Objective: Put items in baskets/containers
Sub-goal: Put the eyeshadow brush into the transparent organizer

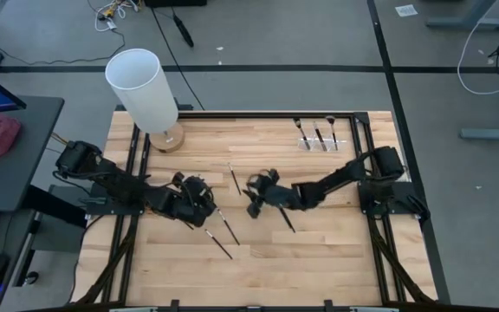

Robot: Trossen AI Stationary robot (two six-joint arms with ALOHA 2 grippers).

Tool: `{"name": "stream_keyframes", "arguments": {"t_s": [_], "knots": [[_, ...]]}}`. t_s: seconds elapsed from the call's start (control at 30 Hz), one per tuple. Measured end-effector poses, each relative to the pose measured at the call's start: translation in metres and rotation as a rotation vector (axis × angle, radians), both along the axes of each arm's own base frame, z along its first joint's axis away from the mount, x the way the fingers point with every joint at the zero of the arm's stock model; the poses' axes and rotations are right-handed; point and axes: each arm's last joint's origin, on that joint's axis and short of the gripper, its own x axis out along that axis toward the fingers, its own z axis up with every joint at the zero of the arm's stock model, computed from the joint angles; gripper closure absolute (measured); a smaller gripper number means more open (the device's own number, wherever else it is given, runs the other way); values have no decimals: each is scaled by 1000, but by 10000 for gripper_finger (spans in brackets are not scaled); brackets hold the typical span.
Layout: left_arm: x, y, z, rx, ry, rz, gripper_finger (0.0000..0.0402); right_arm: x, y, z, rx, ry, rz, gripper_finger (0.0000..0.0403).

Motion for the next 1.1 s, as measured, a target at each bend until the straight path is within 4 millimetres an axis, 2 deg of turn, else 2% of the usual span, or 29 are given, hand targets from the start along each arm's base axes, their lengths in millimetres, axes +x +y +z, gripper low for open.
{"name": "stream_keyframes", "arguments": {"t_s": [0.17,0.27,0.47,0.57,0.73,0.9,1.1], "knots": [[-7,-6,-3,11,-7,10,216,23,-30,-2,9,32,-37,219],[-18,-6,-15,3,-2,-3,217,36,-43,-6,4,40,-36,206],[-38,-5,-41,-127,-140,-34,239,63,-59,-14,18,65,-31,202],[-41,-4,-45,-162,-218,-44,253,74,-64,-22,20,127,-43,202],[-40,-5,-44,-154,-248,-74,273,81,-72,-37,29,219,-62,206],[-33,-8,-37,-127,-284,-134,284,76,-74,-46,62,278,-68,250],[-28,-10,-31,-96,-318,-182,285,64,-72,-57,115,316,-34,362]]}}
